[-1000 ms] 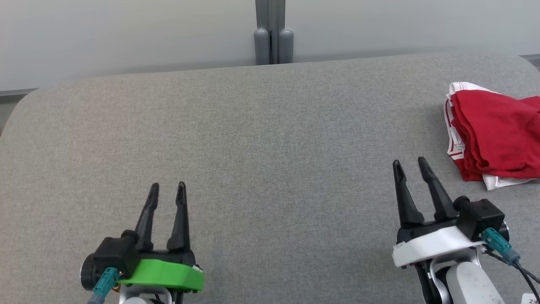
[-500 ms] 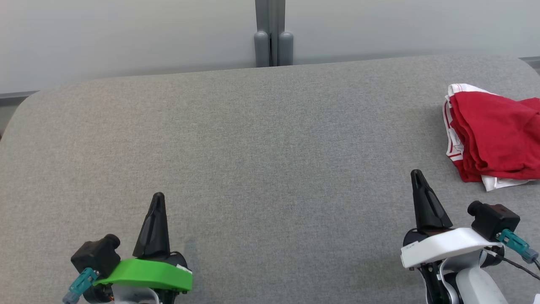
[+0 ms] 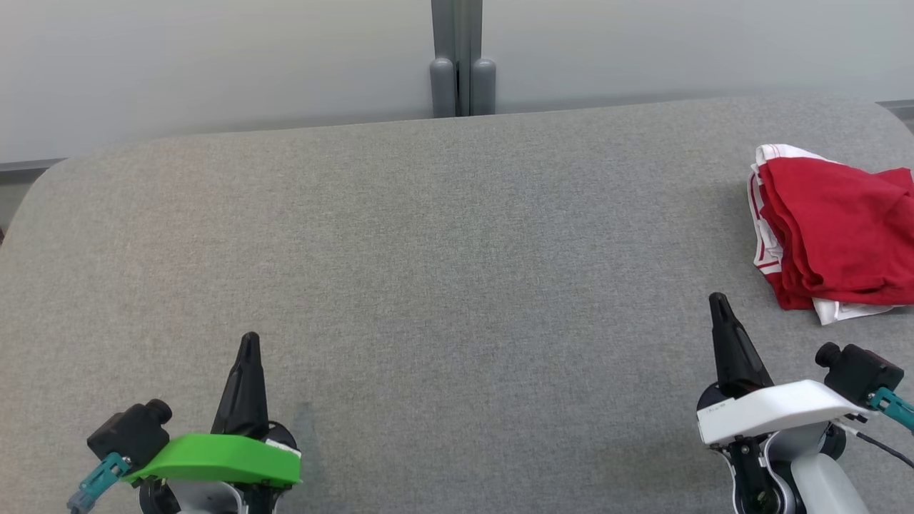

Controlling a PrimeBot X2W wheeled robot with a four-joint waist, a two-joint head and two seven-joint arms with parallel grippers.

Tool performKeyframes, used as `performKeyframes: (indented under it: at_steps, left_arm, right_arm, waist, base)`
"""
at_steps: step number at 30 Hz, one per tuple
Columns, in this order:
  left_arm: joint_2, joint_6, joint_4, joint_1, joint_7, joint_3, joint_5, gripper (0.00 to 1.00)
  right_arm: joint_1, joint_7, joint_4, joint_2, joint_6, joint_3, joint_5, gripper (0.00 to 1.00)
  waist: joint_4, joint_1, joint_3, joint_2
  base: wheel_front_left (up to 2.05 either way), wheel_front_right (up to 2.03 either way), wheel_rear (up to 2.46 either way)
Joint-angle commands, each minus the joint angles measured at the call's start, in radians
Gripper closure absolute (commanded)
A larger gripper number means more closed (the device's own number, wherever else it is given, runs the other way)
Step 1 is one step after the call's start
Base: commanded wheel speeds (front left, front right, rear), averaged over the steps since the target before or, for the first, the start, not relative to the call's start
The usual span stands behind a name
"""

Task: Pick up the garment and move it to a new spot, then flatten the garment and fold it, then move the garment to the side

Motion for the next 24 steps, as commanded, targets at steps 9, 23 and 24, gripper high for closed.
performKeyframes:
  at_steps: [9,23,24]
  left_arm:
    - [0.012,-0.017,0.001,-0.036,0.032,0.029,-0.145,1.0]
    - [0.016,-0.03,0.018,-0.045,0.073,0.061,-0.307,1.0]
    - [0.016,-0.031,0.02,-0.046,0.076,0.063,-0.317,1.0]
  right_arm:
    - [-0.027,0.034,0.001,-0.01,0.0,-0.017,0.155,1.0]
    - [-0.031,0.076,0.015,-0.013,0.0,-0.035,0.33,1.0]
    - [-0.031,0.079,0.016,-0.013,0.0,-0.036,0.341,1.0]
  waist:
    - [-0.001,0.0,-0.006,0.0]
    - [-0.001,0.0,-0.014,0.0]
    - [-0.002,0.0,-0.014,0.0]
  base:
    - [0.0,0.0,0.0]
    - [0.0,0.0,0.0]
    - [0.0,0.0,0.0]
